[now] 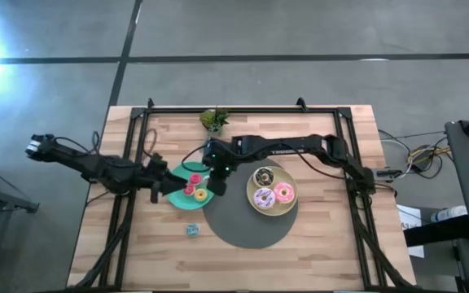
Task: Pick & Place donuts
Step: Put the white doughnut on the green plate
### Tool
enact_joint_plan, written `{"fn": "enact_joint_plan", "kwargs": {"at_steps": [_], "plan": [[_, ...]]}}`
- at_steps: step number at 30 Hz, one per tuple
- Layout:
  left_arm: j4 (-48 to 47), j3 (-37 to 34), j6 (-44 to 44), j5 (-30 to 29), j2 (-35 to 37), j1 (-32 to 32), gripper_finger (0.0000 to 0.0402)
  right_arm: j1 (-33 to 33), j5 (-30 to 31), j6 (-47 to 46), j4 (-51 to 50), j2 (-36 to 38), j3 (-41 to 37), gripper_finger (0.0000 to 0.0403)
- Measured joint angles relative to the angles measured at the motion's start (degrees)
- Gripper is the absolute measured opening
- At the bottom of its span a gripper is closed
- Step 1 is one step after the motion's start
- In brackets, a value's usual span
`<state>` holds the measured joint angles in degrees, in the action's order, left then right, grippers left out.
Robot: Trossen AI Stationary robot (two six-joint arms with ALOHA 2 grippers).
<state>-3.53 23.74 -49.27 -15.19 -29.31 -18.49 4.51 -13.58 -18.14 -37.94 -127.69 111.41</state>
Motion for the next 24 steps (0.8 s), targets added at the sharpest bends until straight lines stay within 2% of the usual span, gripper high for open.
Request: {"fn": "enact_joint_plan", "kwargs": {"at_steps": [8,12,18,24], "plan": [[-6.13,11.85,7.45,-3.78,-0.80,-0.06,0.0100,1.00,-1.44,-4.38,13.20,0.01,-6.30,0.0034],[-6.58,15.76,11.37,-4.27,-1.77,-0.06,0.0100,0.87,0.00,-6.38,15.40,0.01,-8.47,0.0034],[-6.62,18.18,13.31,-4.36,-2.69,-0.06,0.0100,1.88,1.30,-10.76,16.79,-0.37,-12.00,0.0034],[-5.96,19.12,13.32,-4.34,-3.71,-0.06,0.0100,1.84,-0.58,-16.62,19.42,-3.28,-12.53,0.0034]]}}
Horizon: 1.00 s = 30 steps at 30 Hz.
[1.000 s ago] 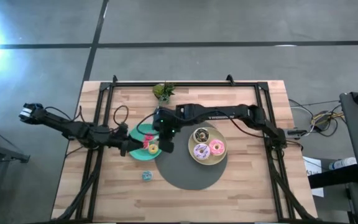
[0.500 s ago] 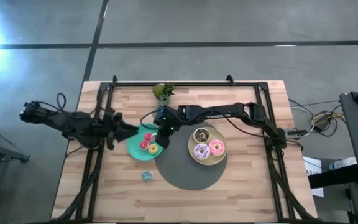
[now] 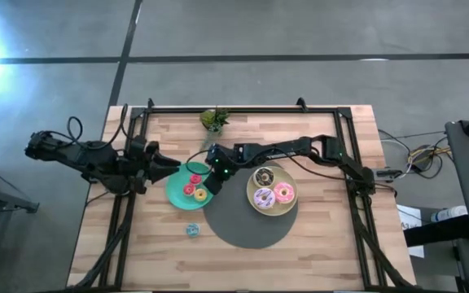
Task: Pick & Place donuts
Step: Put the white doughnut on the green plate
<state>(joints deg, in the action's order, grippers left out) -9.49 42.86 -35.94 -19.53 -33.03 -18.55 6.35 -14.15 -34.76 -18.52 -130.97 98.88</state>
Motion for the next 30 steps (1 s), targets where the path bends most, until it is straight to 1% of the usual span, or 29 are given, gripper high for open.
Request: {"fn": "enact_joint_plan", "kwargs": {"at_steps": [5,9,13,17,19,21,24,30], "plan": [[0.30,0.22,-0.16,0.07,-0.62,-0.15,0.0100,0.11,-0.16,-1.72,-0.15,-1.58,1.98,0.0034],[0.91,0.19,-0.15,0.11,-0.58,-0.44,0.0100,0.03,3.78,0.22,-1.30,-1.39,3.73,0.0048],[0.89,0.41,0.32,0.11,-0.58,-0.44,0.0100,0.04,4.03,2.71,-4.00,-1.39,6.35,0.0091],[0.86,0.52,0.86,-0.04,-0.47,-0.44,0.0100,0.04,3.54,4.95,-10.01,-1.94,7.58,0.0140],[0.89,0.51,0.94,-0.16,-0.45,-0.44,0.0100,0.01,4.05,6.45,-12.09,-2.06,7.62,0.0158],[0.82,0.41,0.96,-0.74,-0.43,-0.44,0.0100,-0.13,5.98,8.29,-11.97,-1.61,7.52,0.0171],[0.60,0.41,0.93,-1.06,-0.40,-0.44,0.0100,-0.38,10.09,10.60,-11.99,-0.56,7.94,0.0179],[-0.35,0.39,0.31,-1.16,-0.38,-0.44,0.0100,-0.33,11.61,15.00,-14.38,0.30,11.24,0.0176]]}}
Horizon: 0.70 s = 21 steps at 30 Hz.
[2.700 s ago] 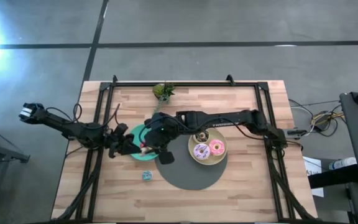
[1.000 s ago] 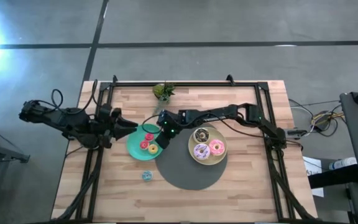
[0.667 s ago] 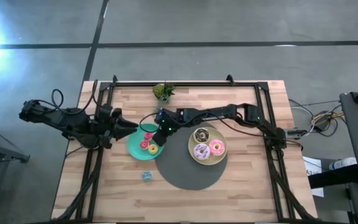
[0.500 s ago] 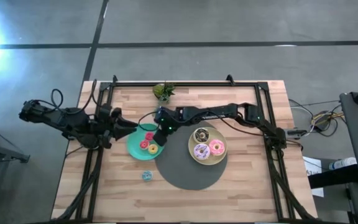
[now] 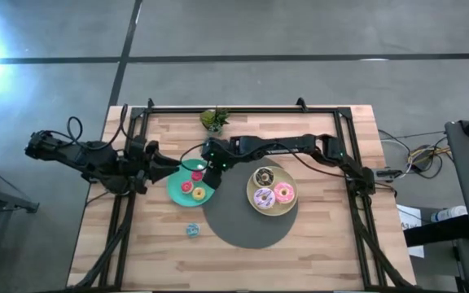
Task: Pick & Place donuts
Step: Put the white doughnut on the green plate
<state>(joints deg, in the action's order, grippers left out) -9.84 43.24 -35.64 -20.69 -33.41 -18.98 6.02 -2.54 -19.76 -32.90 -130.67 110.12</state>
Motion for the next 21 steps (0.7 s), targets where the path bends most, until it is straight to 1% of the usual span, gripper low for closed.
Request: {"fn": "enact_joint_plan", "kwargs": {"at_steps": [5,8,11,13,15,17,19,21], "plan": [[-1.38,-0.28,-0.73,-0.45,-0.02,0.00,0.0100,0.00,2.69,1.81,-3.15,0.10,2.13,0.0175],[-2.83,-0.28,-1.21,-0.64,-0.13,0.00,0.0100,0.04,2.77,1.58,-3.41,0.10,2.11,0.0174],[-10.75,-0.43,-3.50,-0.86,-0.15,-0.04,0.0100,-0.03,2.76,1.55,-3.39,0.10,2.11,0.0174],[-18.68,-1.09,-7.75,-1.49,-0.34,-0.04,0.0100,-0.09,2.75,1.57,-3.50,0.10,2.11,0.0173],[-23.89,-2.96,-11.97,-1.73,-0.60,-0.05,0.0100,-0.13,2.73,2.43,-5.03,0.21,2.09,0.0173],[-24.51,-5.77,-14.29,-1.81,-0.87,-0.20,0.0100,-0.13,2.77,3.99,-6.81,0.58,1.96,0.0173],[-22.00,-8.97,-15.04,-2.07,-0.85,-0.24,0.0100,-0.13,3.02,4.79,-8.53,1.39,1.84,0.0173],[-18.77,-12.35,-15.88,-4.68,-0.85,-0.25,0.0100,-0.13,4.50,5.59,-9.69,2.72,1.18,0.0173]]}}
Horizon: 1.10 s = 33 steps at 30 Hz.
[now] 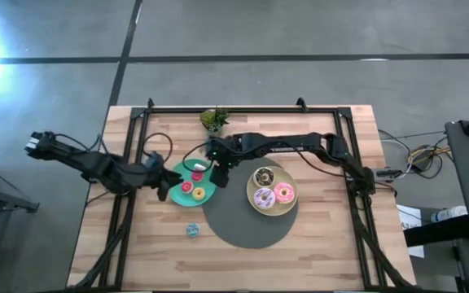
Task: Pick & Place donuts
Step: Put the white doughnut on the green plate
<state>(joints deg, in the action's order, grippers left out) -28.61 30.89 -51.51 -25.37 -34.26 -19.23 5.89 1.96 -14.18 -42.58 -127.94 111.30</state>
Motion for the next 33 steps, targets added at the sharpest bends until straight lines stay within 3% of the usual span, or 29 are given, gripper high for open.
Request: {"fn": "enact_joint_plan", "kwargs": {"at_steps": [5,10,15,19,21,26,33], "plan": [[7.20,-9.44,-4.42,-6.47,-0.81,0.72,0.0097,0.00,3.77,0.55,-0.62,5.30,-3.07,0.0169],[14.23,-15.08,-7.69,-7.38,-4.08,3.81,0.0086,0.00,7.10,-0.31,-0.82,11.36,-6.57,0.0157],[15.07,-13.97,-7.30,-7.32,-9.84,10.50,0.0068,0.02,11.06,-3.09,-0.62,16.65,-11.37,0.0145],[14.36,-9.97,-3.22,-6.24,-16.22,17.25,0.0031,0.02,13.60,-6.34,-0.14,20.26,-15.81,0.0134],[13.30,-8.76,-1.01,-3.88,-19.84,20.56,0.0010,0.07,13.65,-7.98,0.13,21.49,-17.90,0.0129],[13.58,-6.60,1.08,8.53,-27.45,27.56,0.0001,-0.04,13.67,-10.38,1.37,23.82,-22.27,0.0118],[14.86,-3.18,3.55,10.70,-31.56,27.99,0.0000,-0.72,14.81,-12.41,1.60,24.45,-23.79,0.0107]]}}
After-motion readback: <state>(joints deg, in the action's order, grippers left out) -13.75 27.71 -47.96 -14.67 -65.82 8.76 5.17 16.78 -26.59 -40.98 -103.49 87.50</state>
